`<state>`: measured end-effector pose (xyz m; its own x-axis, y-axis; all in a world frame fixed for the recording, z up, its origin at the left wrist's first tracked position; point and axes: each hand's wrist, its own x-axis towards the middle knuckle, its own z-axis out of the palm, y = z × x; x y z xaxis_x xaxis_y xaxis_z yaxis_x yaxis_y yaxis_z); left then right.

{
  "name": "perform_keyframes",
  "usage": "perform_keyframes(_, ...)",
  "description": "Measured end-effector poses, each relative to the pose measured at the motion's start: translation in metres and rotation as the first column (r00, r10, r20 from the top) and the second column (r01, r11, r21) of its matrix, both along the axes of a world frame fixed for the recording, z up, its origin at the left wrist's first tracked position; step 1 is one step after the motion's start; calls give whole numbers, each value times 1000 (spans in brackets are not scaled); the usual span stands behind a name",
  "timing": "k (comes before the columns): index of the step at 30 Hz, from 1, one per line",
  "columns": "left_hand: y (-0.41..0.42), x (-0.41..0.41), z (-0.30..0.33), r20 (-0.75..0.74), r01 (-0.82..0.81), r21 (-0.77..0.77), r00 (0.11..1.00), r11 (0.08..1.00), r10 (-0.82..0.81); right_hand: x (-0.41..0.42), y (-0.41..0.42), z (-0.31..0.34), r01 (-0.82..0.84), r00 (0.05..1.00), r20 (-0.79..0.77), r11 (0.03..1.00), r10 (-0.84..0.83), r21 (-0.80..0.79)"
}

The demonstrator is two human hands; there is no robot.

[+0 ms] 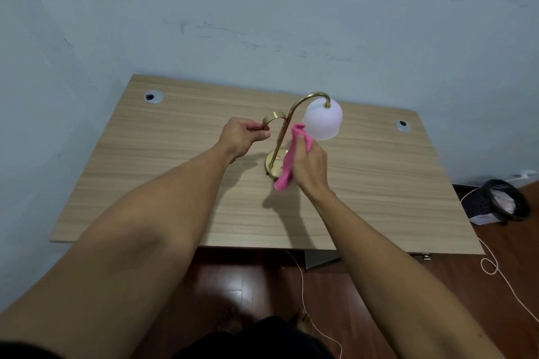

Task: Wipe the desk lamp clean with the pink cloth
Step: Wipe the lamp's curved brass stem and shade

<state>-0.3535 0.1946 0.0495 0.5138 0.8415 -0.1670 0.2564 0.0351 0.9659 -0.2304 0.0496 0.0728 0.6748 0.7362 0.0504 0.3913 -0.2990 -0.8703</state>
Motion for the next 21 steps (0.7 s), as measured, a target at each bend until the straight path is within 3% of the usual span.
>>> perform_keyframes(2, 0, 0, 1, 3, 13, -5, 1000, 1000, -13, 10, -6, -5, 272, 896, -340, 958, -285, -87)
perform_keyframes(3, 1, 0, 1, 4, 21, -10, 1000, 1000, -21, 11, -9, -5, 351, 830, -434, 933, -351, -83)
perform_keyframes(4, 2, 0, 0, 5, 27, -12, 1000, 1000, -27, 10, -11, -4, 378, 826, -434, 924, -361, -48)
perform_keyframes(6, 3, 1, 0, -4, 34, -15, 999, 999, -34, 2, -13, 2, 326, 926, -242, 937, -290, 123)
perform_keyframes(8, 2, 2, 3, -21, 43, -6, 999, 999, -43, -9, -11, 8, 85, 995, 18, 955, -94, 286)
perform_keyframes(9, 1, 3, 4, -22, 43, 5, 999, 999, -43, -11, -6, 9, -77, 989, 147, 946, 32, 314)
perform_keyframes(11, 0, 5, 4, -17, 48, 23, 999, 999, -48, -13, 8, 6, -309, 912, 344, 925, 223, 220)
perform_keyframes(14, -1, 6, 6, -21, 62, 47, 998, 997, -61, -11, 24, -1, -433, 799, 496, 898, 341, 81)
perform_keyframes(16, 0, 5, 5, -20, 62, 50, 998, 997, -61, -9, 21, -7, -419, 834, 446, 899, 325, 129)
perform_keyframes(18, 1, 4, 3, -27, 51, 48, 998, 998, -50, -10, 7, -6, -302, 933, 259, 933, 248, 196)
perform_keyframes(21, 3, 2, 3, -37, 55, 45, 998, 997, -53, 1, -11, -17, -87, 996, 1, 996, 87, -6)
